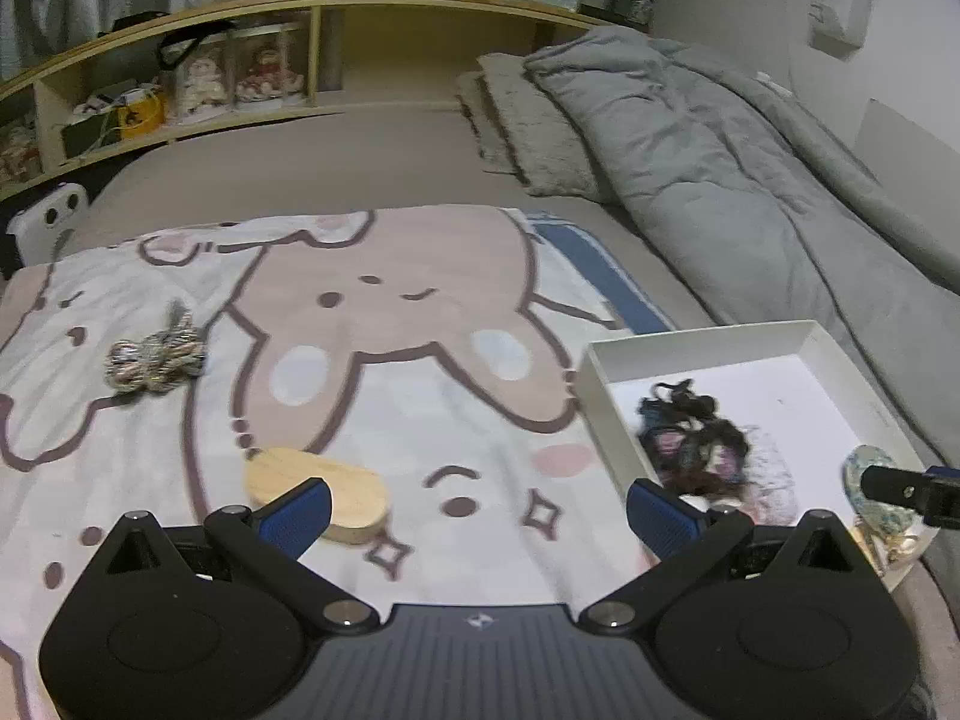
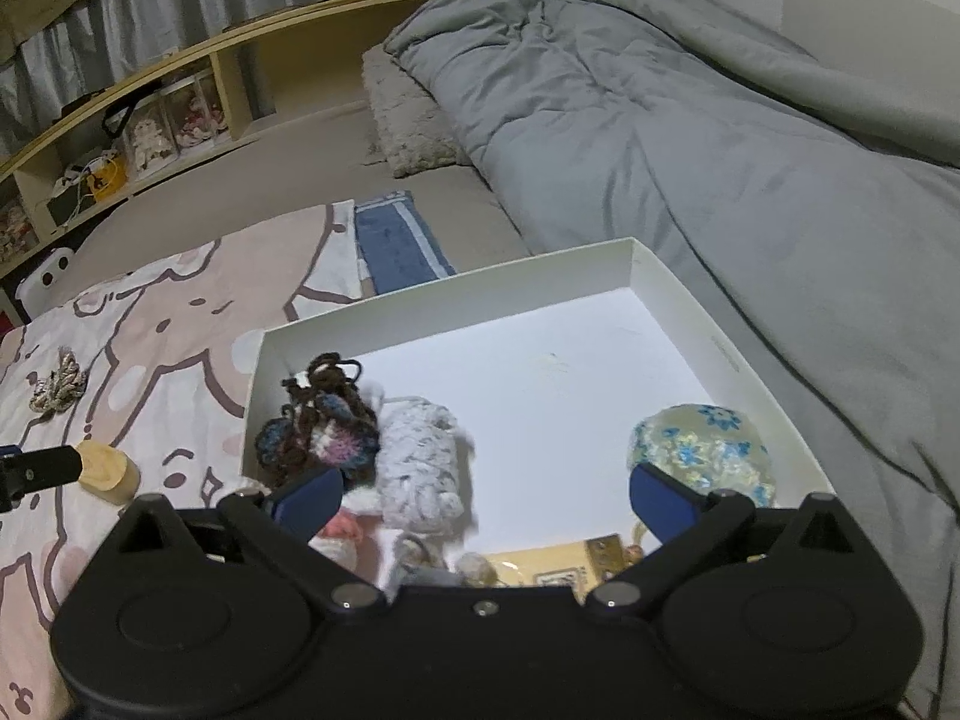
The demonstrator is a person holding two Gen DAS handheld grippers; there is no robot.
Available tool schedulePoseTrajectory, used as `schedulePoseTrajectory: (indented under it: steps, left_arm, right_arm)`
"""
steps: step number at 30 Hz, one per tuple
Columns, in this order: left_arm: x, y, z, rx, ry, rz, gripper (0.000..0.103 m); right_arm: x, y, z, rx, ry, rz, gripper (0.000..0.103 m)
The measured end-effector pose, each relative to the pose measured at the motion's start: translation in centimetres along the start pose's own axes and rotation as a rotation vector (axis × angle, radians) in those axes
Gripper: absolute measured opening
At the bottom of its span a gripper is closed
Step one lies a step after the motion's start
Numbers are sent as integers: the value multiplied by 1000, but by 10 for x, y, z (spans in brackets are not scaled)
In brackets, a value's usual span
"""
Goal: Organize objects
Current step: 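Withdraw both tools from the box toward the braided cord and wooden block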
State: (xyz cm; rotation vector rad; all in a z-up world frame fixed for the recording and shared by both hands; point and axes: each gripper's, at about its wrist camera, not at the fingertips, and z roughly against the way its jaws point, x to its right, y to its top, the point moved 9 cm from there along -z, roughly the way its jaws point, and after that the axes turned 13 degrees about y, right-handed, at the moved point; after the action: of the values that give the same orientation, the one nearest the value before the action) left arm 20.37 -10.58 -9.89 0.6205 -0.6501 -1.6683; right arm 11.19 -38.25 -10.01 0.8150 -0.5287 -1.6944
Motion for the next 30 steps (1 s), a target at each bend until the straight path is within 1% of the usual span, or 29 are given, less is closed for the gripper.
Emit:
schedulePoseTrajectory:
  steps: [6,17,23,30]
  left_arm:
    - [-36,-2,-1,-1,45,29,103]
    - [-110,-10,4,9,151,79,103]
    - [-150,-15,2,22,207,153,103]
    - [-189,-22,-7,36,246,249,103]
  right_arm:
    - [-22,3,-6,10,32,22,103]
    - [-83,5,-26,32,151,91,103]
    - [-119,4,-38,38,223,114,103]
    - [-158,-4,-58,31,311,140,103]
